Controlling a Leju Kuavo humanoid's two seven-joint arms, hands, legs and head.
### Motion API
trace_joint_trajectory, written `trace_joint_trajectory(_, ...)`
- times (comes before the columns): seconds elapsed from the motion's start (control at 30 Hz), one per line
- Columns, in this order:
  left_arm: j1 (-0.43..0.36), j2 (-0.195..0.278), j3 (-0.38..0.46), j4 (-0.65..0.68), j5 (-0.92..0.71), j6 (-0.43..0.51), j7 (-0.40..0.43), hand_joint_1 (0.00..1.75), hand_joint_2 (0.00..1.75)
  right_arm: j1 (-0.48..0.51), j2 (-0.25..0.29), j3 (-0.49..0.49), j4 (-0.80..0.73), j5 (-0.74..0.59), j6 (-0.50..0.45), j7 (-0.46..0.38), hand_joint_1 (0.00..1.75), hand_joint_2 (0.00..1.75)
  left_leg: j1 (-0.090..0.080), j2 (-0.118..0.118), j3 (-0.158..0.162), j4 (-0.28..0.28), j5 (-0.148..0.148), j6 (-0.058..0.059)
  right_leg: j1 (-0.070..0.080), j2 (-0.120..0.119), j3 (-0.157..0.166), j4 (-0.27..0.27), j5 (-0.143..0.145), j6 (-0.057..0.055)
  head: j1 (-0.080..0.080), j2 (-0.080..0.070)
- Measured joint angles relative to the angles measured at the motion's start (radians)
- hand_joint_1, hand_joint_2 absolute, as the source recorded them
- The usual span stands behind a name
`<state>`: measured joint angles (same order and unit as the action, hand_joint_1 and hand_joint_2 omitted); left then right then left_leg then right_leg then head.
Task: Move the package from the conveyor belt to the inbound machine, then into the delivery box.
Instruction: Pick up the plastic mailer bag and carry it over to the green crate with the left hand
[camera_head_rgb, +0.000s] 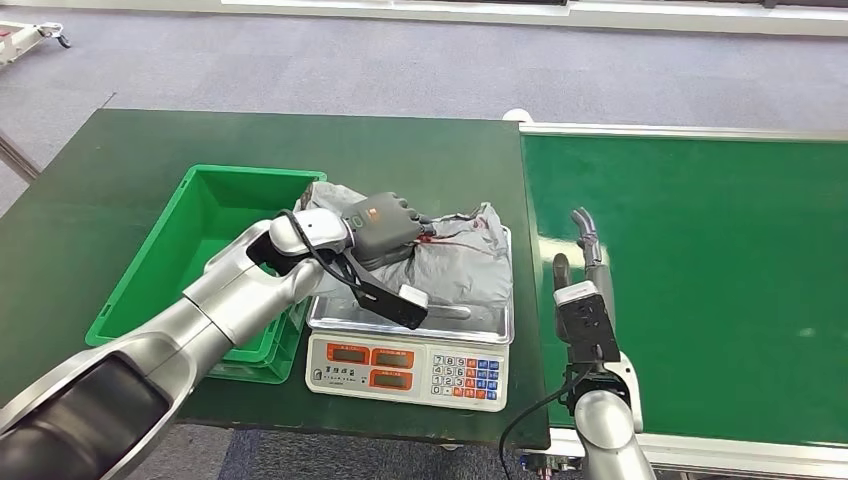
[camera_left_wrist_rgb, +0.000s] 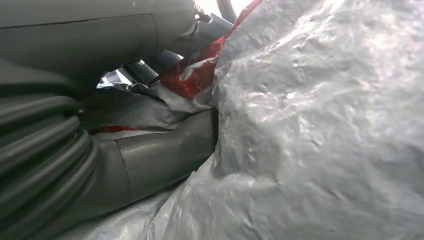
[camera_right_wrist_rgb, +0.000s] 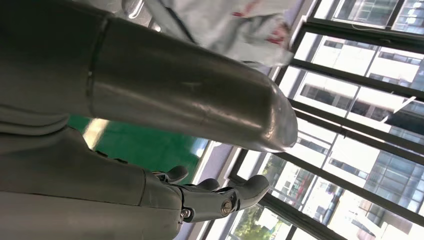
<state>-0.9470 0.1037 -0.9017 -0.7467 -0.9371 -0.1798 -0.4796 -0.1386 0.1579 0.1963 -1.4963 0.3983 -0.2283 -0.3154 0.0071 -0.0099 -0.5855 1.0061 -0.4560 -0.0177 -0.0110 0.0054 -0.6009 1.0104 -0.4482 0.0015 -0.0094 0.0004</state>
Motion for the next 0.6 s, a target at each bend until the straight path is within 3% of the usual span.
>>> trace_joint_trajectory(0.6, -0.006, 0.048, 0.034, -0.163, -0.024, 0.015, 0.052, 1.75, 1.75, 0.002, 0.000, -0.009, -0.006, 0.005, 0.003, -0.004, 0.00, 0.00, 0.000, 0.000, 0.000, 0.000, 0.000, 0.000, 0.000, 0.000, 0.000, 0.000, 0.000, 0.000, 0.000, 0.000)
